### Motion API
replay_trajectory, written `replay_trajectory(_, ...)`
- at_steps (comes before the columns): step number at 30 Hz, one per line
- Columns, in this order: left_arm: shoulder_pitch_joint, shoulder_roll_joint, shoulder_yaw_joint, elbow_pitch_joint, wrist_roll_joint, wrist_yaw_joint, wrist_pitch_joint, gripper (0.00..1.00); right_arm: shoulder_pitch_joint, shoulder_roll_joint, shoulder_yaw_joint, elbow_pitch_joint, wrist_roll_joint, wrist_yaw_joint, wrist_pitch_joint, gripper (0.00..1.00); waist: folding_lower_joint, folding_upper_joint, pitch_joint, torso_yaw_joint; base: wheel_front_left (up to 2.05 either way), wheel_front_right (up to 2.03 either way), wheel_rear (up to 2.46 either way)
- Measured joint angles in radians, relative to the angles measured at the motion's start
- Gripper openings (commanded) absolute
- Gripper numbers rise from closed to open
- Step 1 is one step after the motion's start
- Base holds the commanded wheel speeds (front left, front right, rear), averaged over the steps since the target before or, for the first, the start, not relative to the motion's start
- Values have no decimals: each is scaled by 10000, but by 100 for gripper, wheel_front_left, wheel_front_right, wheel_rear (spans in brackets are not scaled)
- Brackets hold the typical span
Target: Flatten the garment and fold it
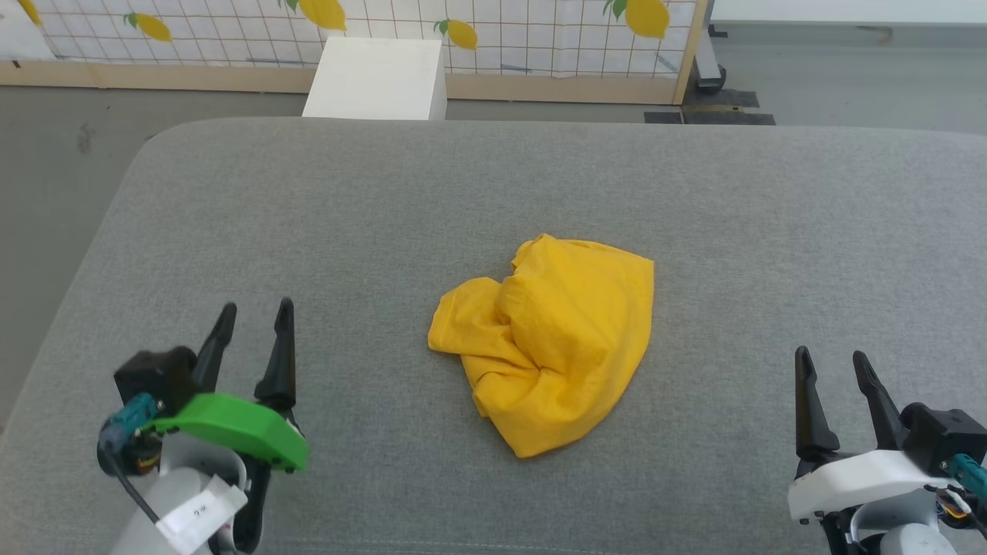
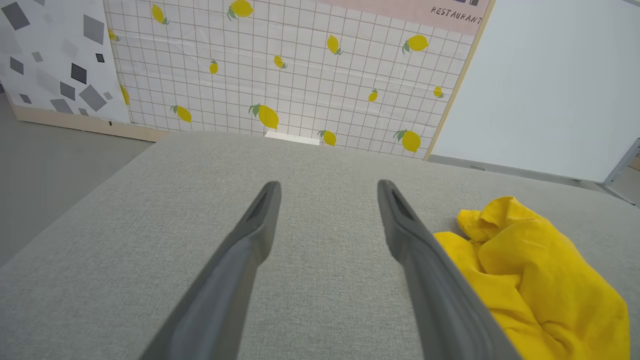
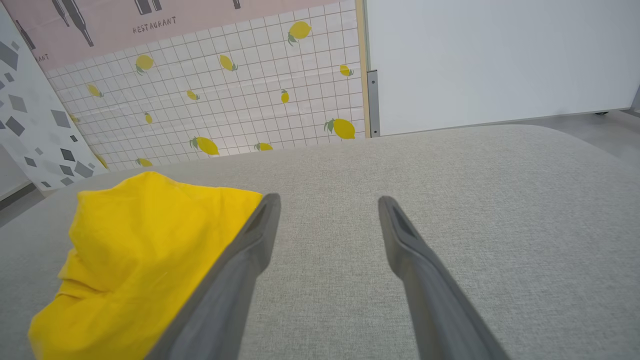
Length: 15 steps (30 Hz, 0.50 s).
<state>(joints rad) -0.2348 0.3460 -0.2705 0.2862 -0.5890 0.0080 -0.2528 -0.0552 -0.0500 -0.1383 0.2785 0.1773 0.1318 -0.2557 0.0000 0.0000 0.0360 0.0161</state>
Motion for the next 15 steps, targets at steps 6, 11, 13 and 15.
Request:
replay_trajectory(6, 639, -426, 468, -458, -71, 153, -42, 100, 77, 0, 92, -71, 4, 0, 385, 100, 0, 0, 78, -24, 0, 0, 0)
replay_trajectory(11, 685, -616, 683, -823, 56, 132, -42, 100, -929, -12, 481, -38, 67, 0, 1871, 100, 0, 0, 350, 135, 0, 0, 0)
replay_trajectory(13, 685, -662, 744, -913, 82, 88, -42, 100, -1639, -12, 780, 50, 121, 0, 2711, 100, 0, 0, 458, 228, 0, 0, 0)
replay_trajectory(15, 680, -706, 800, -999, 125, 13, -44, 100, -2452, -13, 1223, 259, 79, 0, 3624, 100, 0, 0, 587, 347, 0, 0, 0)
